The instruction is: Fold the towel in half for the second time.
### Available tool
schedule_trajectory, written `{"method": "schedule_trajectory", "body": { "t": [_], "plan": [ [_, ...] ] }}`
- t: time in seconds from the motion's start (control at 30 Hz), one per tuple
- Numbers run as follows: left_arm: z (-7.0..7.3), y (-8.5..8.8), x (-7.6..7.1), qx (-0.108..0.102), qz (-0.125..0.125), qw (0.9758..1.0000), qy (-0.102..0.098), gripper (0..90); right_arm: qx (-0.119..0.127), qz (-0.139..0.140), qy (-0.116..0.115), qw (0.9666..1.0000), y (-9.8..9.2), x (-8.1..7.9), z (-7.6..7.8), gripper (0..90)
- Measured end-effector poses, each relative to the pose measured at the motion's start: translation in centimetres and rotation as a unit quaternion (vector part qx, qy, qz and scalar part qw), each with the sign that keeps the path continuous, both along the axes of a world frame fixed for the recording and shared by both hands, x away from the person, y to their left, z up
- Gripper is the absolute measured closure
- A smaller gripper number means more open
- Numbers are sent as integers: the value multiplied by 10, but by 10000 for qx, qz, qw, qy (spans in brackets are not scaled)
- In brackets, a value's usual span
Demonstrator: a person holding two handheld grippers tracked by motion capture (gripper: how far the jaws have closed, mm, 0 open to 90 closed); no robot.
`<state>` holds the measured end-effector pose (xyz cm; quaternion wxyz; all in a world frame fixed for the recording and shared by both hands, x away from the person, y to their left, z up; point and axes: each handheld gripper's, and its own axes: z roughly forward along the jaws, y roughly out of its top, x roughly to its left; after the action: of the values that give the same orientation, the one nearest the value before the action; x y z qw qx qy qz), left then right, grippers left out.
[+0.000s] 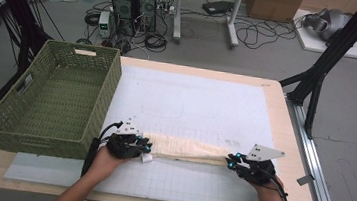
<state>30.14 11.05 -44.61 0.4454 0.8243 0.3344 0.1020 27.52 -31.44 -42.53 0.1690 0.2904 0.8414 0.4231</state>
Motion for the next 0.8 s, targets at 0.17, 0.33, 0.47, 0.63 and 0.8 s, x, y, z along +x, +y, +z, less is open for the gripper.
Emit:
{"method": "schedule_trajectory", "body": {
  "t": [0.17,0.33,0.47,0.63,0.8],
  "plan": [
    [-1,-1,-7,80,-75,9999,-72,736,972,-750,-502,9912,-11,-5,26,553],
    [-2,0,-8,16,-35,10000,-74,736,979,-929,-378,9901,14,3,28,563],
    [-3,1,-8,-40,-10,10000,-47,735,192,-624,-65,9978,47,16,6,642],
    [-4,2,-8,-96,-21,9999,-38,735,-282,-382,331,9983,52,19,-21,682],
    [-4,3,-9,-93,-70,9999,-21,740,-68,-516,337,9981,31,14,-25,646]
  ]
}}
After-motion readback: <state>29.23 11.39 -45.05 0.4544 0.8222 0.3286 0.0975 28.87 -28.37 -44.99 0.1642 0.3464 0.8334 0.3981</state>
